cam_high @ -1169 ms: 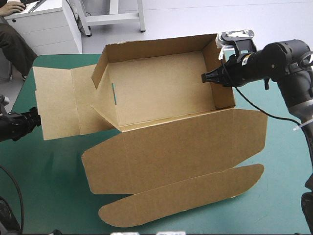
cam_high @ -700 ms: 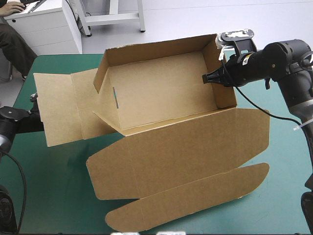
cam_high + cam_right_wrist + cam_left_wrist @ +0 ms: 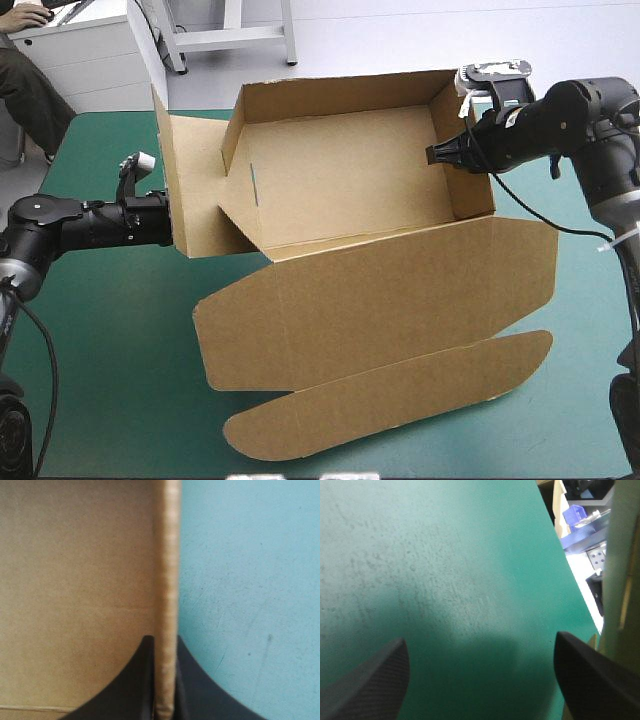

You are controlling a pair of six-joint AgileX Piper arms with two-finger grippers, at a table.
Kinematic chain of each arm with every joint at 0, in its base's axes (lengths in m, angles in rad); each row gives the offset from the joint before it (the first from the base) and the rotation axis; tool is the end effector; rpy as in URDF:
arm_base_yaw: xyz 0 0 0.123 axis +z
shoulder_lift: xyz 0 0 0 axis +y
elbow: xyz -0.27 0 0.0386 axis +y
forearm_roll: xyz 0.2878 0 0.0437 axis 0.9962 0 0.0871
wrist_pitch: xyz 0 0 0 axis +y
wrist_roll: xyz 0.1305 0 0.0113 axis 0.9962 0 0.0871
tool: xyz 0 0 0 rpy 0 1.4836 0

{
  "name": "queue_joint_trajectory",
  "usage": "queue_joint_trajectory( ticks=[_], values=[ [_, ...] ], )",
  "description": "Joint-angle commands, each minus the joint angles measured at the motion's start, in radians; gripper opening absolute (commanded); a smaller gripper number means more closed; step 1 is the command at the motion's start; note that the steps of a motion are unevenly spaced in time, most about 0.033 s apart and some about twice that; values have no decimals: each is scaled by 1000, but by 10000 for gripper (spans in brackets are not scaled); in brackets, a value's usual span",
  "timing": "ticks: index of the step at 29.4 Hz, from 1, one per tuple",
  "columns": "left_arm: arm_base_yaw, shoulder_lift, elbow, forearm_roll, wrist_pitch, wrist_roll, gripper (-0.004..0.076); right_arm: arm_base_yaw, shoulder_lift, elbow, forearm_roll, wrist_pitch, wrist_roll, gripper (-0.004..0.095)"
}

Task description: Fold the box

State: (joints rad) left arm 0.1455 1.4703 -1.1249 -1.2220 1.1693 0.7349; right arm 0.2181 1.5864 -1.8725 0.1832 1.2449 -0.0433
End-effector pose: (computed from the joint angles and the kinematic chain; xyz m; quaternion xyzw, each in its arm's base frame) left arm 0.3487 -0.0635 0.2863 0.0595 0.8357 -0.4660 0.2843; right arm 0.3759 0.1065 0.4171 -0.1241 0.9273 0.1209 0.3318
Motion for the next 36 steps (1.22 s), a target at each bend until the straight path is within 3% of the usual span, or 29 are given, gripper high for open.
queue_joint_trajectory(
  ticks=[1,20,32,36],
  values=[
    [-7,-35,-75,-113,96,9,559,-5,-17,-33,21,-40,11,-1],
    [-146,-47,-124,-425,122,7,559,-5,-6,-33,-32,-61,25,-1],
    [-162,-45,-124,-445,110,26,543,1,-8,-33,-37,-68,25,1],
    [-163,-47,-124,-411,96,43,524,79,-10,-33,-127,-96,55,0]
  ],
)
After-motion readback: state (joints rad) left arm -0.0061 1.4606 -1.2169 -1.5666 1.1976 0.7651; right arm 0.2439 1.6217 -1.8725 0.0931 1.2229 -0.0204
